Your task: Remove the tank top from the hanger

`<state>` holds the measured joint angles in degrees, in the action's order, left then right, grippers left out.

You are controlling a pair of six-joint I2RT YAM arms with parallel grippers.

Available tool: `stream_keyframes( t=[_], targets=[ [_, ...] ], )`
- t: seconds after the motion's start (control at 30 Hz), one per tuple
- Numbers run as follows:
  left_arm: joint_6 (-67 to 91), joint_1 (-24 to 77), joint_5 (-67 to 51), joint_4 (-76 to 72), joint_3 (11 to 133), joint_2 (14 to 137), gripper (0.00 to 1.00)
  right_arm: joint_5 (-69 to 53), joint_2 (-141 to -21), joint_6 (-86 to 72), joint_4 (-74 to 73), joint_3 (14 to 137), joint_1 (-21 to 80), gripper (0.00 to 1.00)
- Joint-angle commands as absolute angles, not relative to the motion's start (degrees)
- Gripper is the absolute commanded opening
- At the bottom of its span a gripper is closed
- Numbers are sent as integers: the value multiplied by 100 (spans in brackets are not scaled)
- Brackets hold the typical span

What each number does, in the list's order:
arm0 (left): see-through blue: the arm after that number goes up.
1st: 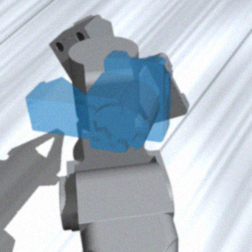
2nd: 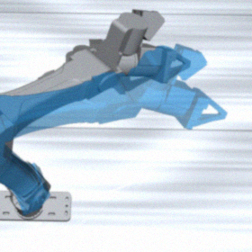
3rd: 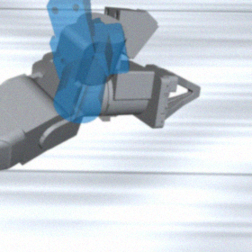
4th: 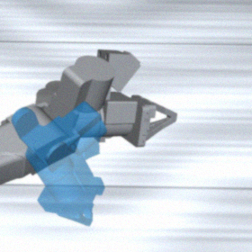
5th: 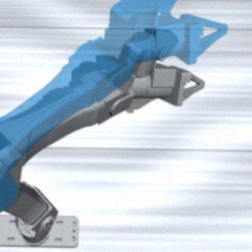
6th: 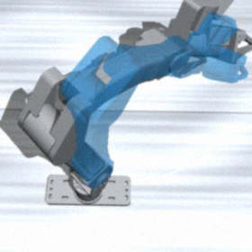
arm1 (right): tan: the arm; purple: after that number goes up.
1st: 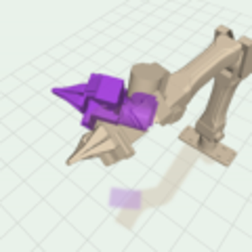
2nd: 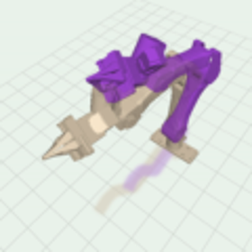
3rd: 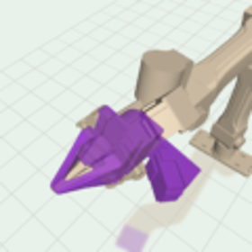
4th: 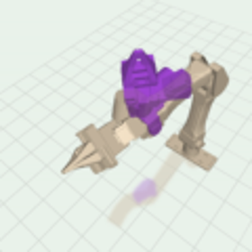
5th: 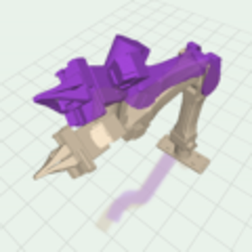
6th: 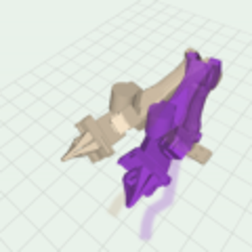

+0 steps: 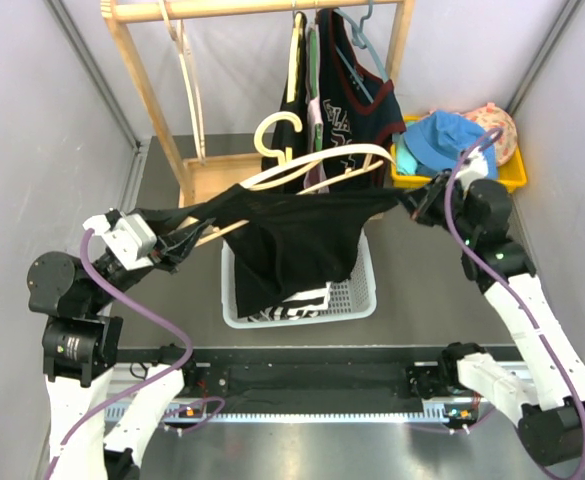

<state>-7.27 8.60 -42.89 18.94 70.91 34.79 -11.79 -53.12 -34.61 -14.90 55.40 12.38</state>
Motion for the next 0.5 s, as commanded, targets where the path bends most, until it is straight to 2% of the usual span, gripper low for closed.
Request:
stream_keyframes(
  t=[0.0, 0.17, 0.33, 0.43, 0.47],
  targets=[
    [-414, 835, -4263, 1082, 7164, 3472, 0, -1486, -4897, -3183, -862, 5098, 1711, 0],
    [-184, 835, -4245, 826, 7049, 3656, 0, -854, -4886, -2646, -721, 5071, 3380, 0],
    [-386, 835, -4166, 817, 6908, 3700, 0, -511, -5368, -2339, -554, 5263, 4349, 0],
    [-422, 835, -4175, 826, 6856, 3691, 0, -45, -5703, -1945, -764, 5614, 5008, 1],
    [-422, 835, -4184, 835, 6829, 3691, 0, 321, -5913, -1847, -947, 5712, 5166, 6]
  ],
)
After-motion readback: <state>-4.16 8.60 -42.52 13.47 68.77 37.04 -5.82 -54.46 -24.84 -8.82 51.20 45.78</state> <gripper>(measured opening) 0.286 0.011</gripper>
